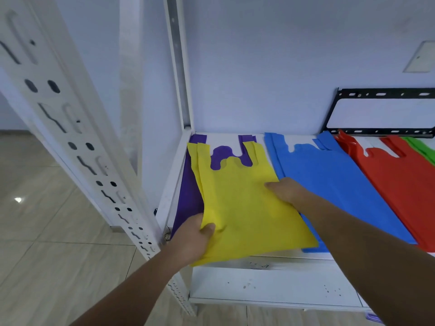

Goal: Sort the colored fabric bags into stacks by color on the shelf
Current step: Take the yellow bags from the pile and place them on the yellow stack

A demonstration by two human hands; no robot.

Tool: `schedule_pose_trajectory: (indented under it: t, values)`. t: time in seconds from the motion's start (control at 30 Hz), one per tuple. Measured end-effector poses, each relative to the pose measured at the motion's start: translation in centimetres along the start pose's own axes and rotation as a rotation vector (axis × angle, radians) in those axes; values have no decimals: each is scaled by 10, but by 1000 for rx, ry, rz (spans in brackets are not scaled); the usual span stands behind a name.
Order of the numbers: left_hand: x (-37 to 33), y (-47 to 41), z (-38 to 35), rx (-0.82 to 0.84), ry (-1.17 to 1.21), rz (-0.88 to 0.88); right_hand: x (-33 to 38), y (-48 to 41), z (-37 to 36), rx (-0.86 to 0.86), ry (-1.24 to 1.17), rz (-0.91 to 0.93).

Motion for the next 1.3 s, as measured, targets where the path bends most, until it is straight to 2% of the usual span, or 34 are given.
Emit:
schedule_pose_trajectory:
  t: [0.07,0.23,0.37,0.5,0.8,0.97,1.3]
  values:
    - [1,6,2,-23,39,-27,0,-3,-2,-97,80,88]
    - [-8,5,3,-98,103,-74,-11,1,4,-281,62,231]
    - [-28,-6,-13,-50,140,-181,-27,15,39,-408,-22,229]
    - [-64,-17,-45,27,118,-289,-60,37,95,-509,-74,152]
    - [-175,-6,-173,183,37,-460,-189,101,232,-681,-150,7]
    - [-238,14,-251,278,50,-549,-262,132,305,-774,-201,-4]
    - [-340,40,-377,330,96,-680,-362,162,432,-852,-219,20]
Point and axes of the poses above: each hand's wrist, its own y-axis away from the middle knuckle, its own z-axis out of the back of the hand, x = y × z, the point moved 1 cm from there along -y, towards the middle knuckle
